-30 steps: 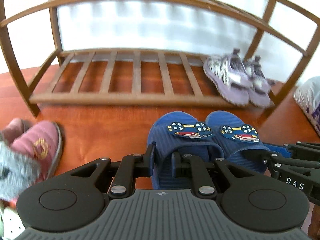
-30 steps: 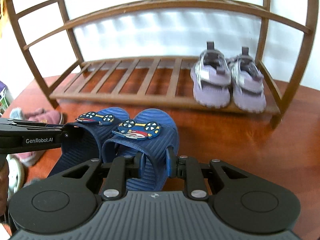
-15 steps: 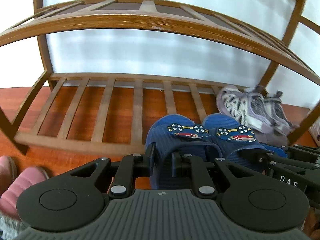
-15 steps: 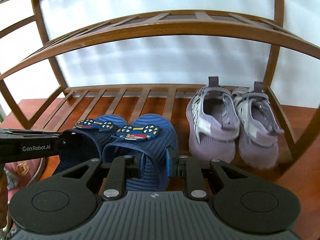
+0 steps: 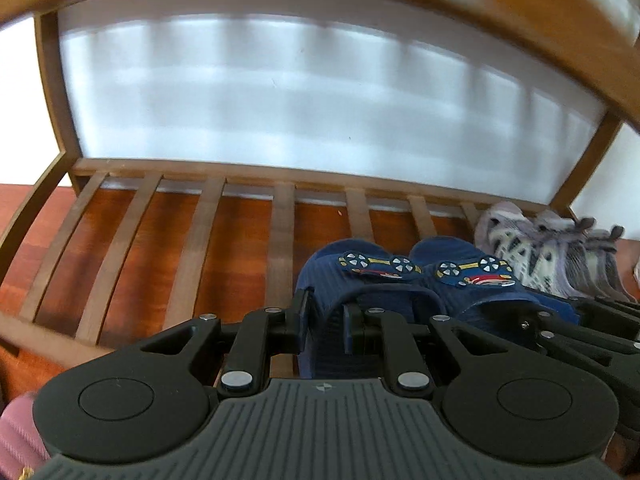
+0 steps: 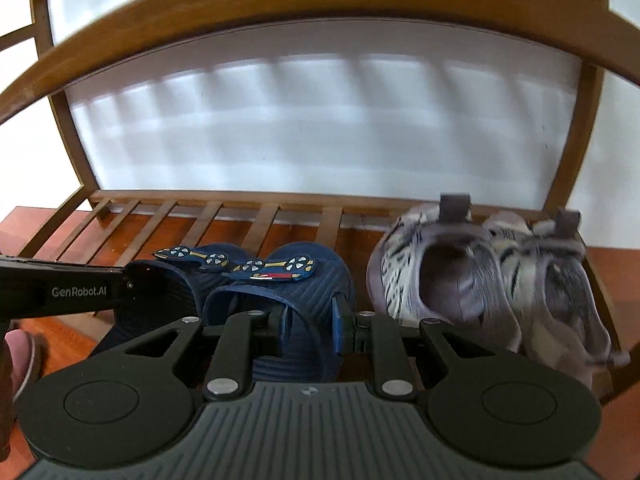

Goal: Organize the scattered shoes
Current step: 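Lower the blue slides onto the shelf and open both tools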

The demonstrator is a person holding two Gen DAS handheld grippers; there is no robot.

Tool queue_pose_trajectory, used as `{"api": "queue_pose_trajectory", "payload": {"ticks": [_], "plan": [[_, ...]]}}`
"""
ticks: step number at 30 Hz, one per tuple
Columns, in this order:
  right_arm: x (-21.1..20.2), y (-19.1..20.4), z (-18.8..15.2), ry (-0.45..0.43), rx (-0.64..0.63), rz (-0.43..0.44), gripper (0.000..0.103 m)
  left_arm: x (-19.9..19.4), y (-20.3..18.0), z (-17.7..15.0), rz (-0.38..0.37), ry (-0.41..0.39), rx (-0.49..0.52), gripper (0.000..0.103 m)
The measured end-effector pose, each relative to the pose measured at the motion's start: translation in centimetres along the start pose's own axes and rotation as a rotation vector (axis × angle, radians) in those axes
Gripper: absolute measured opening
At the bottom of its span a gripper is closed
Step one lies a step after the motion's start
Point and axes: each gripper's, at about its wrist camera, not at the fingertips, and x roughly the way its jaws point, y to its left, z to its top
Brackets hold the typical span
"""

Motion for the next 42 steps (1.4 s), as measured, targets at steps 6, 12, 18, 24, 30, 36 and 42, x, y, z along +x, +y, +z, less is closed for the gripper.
{"api": "queue_pose_trajectory", "payload": {"ticks": [6,12,18,24,30,36,42], "plan": [[1.2,-0.1,0.0,0.015,-0.012,-0.021,0.026,1.1,0.2,-0.2,-0.002,0.027,0.015,0.029],[0.4,0.1,-0.2,0.021,-0.028,-0.035,0.039,0.5,0.2,-0.8,0.011,0.039,0.034,0.046],[-2.0,0.6,-0.6,0.023,-0.040,-0.024,0.043,-2.6,0.2,-1.8,-0.005,0.033,0.038,0.049],[-6.0,1.3,-1.7,0.029,-0.047,0.003,0.045,-5.8,-0.1,-3.2,-0.015,0.029,0.068,0.051],[-8.5,1.9,-3.6,0.060,-0.046,0.017,0.045,-8.1,-1.0,-5.5,-0.016,0.050,0.114,0.052],[-10.1,2.5,-5.6,0.089,-0.037,0.018,0.045,-9.0,-1.6,-7.3,-0.023,0.067,0.149,0.052],[-10.1,3.2,-6.6,0.109,-0.050,0.033,0.045,-8.8,-2.1,-8.1,-0.048,0.083,0.173,0.046]]}}
